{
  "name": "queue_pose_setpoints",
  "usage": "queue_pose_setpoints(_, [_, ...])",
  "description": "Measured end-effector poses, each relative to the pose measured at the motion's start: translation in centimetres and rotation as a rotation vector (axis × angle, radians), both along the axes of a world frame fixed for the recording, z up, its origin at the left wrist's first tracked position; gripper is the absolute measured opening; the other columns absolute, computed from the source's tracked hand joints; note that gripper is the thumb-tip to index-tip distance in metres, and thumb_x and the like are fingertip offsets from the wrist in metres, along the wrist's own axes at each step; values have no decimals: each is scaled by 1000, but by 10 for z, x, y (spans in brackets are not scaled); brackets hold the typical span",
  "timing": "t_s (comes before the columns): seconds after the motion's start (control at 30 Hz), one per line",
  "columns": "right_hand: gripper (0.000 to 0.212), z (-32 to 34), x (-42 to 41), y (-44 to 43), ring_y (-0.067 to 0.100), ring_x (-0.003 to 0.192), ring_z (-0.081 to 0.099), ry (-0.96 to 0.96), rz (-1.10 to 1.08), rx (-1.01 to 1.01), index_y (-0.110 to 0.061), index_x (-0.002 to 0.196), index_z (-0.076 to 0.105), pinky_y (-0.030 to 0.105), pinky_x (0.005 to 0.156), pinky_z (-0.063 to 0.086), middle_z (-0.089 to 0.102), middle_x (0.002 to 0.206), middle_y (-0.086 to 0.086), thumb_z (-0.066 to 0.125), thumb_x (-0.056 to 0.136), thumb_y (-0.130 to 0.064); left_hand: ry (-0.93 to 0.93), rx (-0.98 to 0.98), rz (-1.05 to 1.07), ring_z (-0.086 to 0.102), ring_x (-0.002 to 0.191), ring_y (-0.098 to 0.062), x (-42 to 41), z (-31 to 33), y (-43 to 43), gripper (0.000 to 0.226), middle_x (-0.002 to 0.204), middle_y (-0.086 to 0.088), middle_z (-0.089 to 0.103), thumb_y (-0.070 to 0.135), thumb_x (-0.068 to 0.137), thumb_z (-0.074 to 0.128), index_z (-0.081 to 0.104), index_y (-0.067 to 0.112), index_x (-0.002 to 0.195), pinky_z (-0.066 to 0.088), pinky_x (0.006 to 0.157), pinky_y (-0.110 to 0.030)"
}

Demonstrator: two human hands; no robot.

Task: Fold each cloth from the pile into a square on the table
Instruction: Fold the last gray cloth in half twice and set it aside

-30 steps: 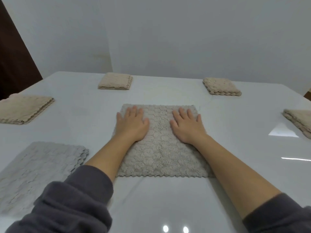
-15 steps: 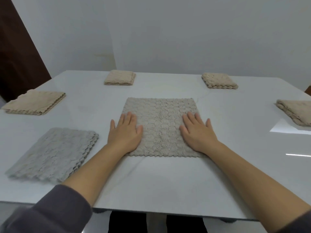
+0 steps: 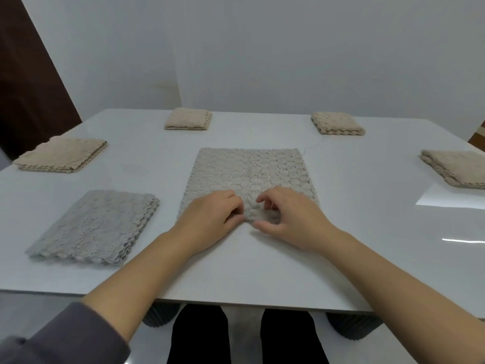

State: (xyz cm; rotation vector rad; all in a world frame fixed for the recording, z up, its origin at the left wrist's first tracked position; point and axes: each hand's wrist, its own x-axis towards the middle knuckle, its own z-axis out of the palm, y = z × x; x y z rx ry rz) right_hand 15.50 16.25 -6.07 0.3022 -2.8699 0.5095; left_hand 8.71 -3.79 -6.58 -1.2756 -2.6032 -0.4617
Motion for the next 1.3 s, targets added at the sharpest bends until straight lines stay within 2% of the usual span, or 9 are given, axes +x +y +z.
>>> queue_pose_setpoints(0.1, [35, -4, -2, -3, 11, 95, 51, 43, -32, 44, -27, 113, 54, 30, 79, 43, 56, 101, -12, 63, 82, -42, -32, 39, 92, 51, 79, -11, -1, 1, 6, 13, 81, 15, 51, 36, 96, 47, 48, 28, 86, 44, 70, -32])
queue_pose_setpoints(0.27, [32, -7, -6, 5, 16, 98, 52, 76, -117, 39, -23, 110, 54, 33, 70, 42, 59, 105, -7, 59, 81, -12, -29, -23, 37, 49, 85, -6, 0, -1, 0, 28, 92, 15, 52, 54, 85, 54, 53, 29, 97, 44, 69, -27])
queue_pose_setpoints(0.43, [30, -10, -5, 15, 16, 98, 53, 109, -141, 27, -21, 110, 55, 36, 73, 46, 59, 106, -9, 52, 84, -7, 90, 31, 112, 54, 90, -20, -6, -11, -13, 19, 97, 3, 57, 14, 80, 58, 62, 17, 99, 39, 63, -30])
queue_pose_setpoints(0.7, [37, -11, 3, 57, 19, 94, 60, 150, -201, -106, -16, 106, 65, 32, 78, 46, 66, 102, -5, 53, 78, 5, -62, 203, 416, 60, 100, -20, -18, -12, -51, 31, 105, 6, 68, 5, 80, 61, 67, 23, 104, 47, 81, -33])
queue_pose_setpoints(0.83, [28, -5, 13, 67, 9, 76, 59, 110, -265, -395, -21, 95, 66, 12, 67, 41, 69, 87, -6, 57, 82, 1, -212, 367, 454, 63, 85, -16, -16, -10, -60, 19, 87, 8, 71, 12, 85, 62, 70, 29, 90, 47, 72, -31])
queue_pose_setpoints(0.9, [19, -4, 17, 72, 8, 64, 54, 106, -282, -519, -23, 86, 65, 15, 61, 40, 67, 77, -3, 61, 85, -4, -259, 412, 474, 62, 75, -18, -14, -4, -61, 10, 78, 5, 69, 19, 88, 63, 69, 25, 82, 44, 66, -30])
queue_pose_setpoints(1.03, [27, 1, 22, 77, 12, 58, 42, 70, -274, -707, -23, 65, 55, 30, 60, 34, 48, 58, -6, 62, 90, -14, -294, 437, 506, 59, 74, -29, -12, 8, -59, 32, 71, -13, 64, 32, 92, 59, 64, 5, 76, 36, 60, -32])
queue_pose_setpoints(1.13, [36, 6, 18, 78, 10, 54, 31, 63, -316, -728, -15, 63, 41, 28, 56, 25, 33, 55, -7, 60, 94, -20, -312, 453, 514, 50, 61, -23, -13, 17, -50, 41, 64, -12, 58, 35, 94, 57, 58, 0, 72, 31, 56, -31])
queue_pose_setpoints(1.3, [37, 10, -12, 81, 14, 56, 34, 89, -424, -574, -6, 67, 44, 31, 55, 24, 38, 59, 1, 56, 95, -26, -252, 416, 622, 44, 59, -20, -40, 24, -25, 46, 60, -8, 50, 36, 94, 54, 44, 6, 62, 30, 55, -33])
